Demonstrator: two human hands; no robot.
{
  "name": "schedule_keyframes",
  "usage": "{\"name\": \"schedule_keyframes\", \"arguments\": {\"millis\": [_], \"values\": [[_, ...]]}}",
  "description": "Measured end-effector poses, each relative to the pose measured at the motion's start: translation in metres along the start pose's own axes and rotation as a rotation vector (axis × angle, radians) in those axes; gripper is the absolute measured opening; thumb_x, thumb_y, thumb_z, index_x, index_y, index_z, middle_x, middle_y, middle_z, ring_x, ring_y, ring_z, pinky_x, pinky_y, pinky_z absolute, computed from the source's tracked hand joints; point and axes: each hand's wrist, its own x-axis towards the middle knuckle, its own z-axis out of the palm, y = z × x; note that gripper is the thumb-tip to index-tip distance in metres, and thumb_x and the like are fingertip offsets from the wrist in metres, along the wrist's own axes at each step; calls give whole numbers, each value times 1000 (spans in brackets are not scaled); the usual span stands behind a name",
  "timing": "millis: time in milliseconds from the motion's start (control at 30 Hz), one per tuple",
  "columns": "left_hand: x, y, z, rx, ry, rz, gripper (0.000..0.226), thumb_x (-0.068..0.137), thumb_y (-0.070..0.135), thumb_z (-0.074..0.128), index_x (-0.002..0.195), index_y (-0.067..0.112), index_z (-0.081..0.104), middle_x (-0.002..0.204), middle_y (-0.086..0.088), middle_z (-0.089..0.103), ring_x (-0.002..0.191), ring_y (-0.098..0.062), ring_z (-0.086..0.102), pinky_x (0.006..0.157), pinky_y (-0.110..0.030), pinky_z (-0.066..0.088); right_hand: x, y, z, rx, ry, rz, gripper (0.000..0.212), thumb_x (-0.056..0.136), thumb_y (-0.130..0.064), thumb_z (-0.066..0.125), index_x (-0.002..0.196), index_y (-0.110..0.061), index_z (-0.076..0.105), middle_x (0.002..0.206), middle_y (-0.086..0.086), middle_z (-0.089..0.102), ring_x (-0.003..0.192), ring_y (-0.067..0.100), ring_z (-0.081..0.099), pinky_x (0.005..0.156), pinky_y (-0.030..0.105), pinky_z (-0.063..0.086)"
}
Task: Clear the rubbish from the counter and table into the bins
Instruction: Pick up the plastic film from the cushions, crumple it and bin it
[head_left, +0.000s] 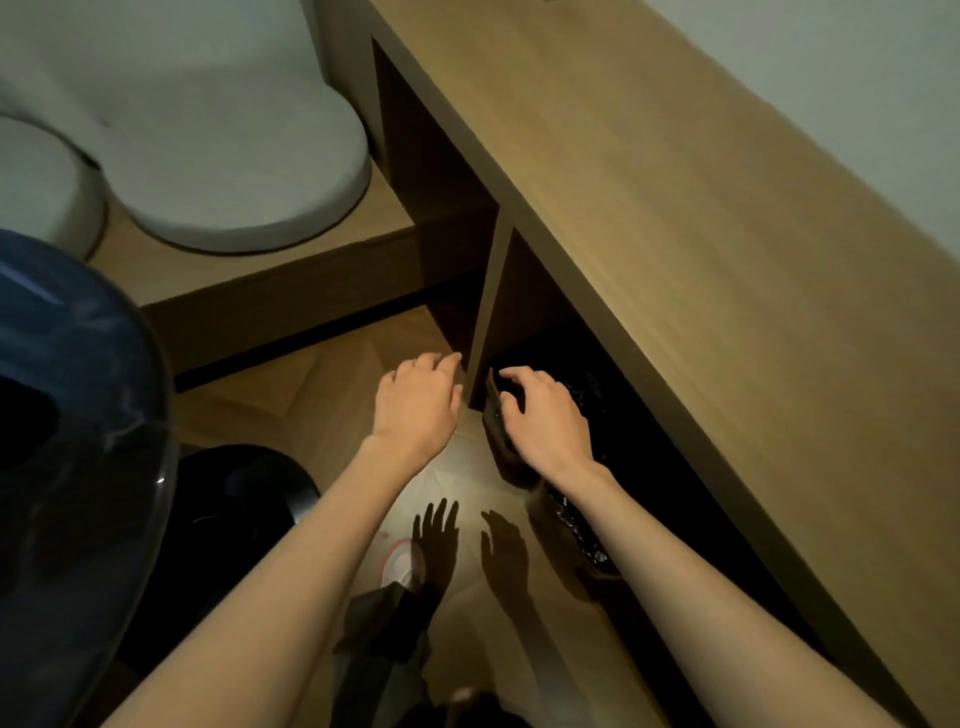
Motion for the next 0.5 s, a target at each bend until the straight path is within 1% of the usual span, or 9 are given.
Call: {"name": "schedule_keyframes", "arguments": {"millis": [100, 267, 400, 500], "values": [[-36, 13, -48, -29, 90, -6, 47, 98, 30, 39, 144, 21, 33, 141, -6, 47, 126, -25, 46, 100, -39, 41, -30, -22, -45, 26, 5, -54, 36, 97, -30, 45, 133, -26, 49, 132, -3, 54, 121, 16, 51, 89, 33, 49], [-110, 19, -115, -82, 220, -37, 47, 98, 30, 41, 144, 22, 35, 140, -3, 47, 124, -21, 48, 97, -36, 44, -84, -62, -100, 79, 0, -165, 35, 97, -29, 46, 132, -27, 50, 130, -5, 56, 115, 13, 55, 81, 24, 43], [-176, 6, -158, -73, 317, -103, 48, 97, 31, 43, 144, 23, 34, 142, -1, 46, 127, -17, 47, 100, -34, 43, -123, -102, -118, 97, -6, -278, 34, 97, -28, 47, 131, -28, 50, 131, -7, 55, 116, 11, 55, 84, 25, 46], [-229, -14, -181, -60, 366, -164, 49, 97, 30, 44, 144, 24, 33, 144, 0, 45, 129, -16, 45, 102, -32, 40, -150, -135, -122, 65, -29, -379, 35, 98, -27, 47, 133, -28, 49, 131, -6, 55, 115, 10, 55, 86, 26, 49]]}}
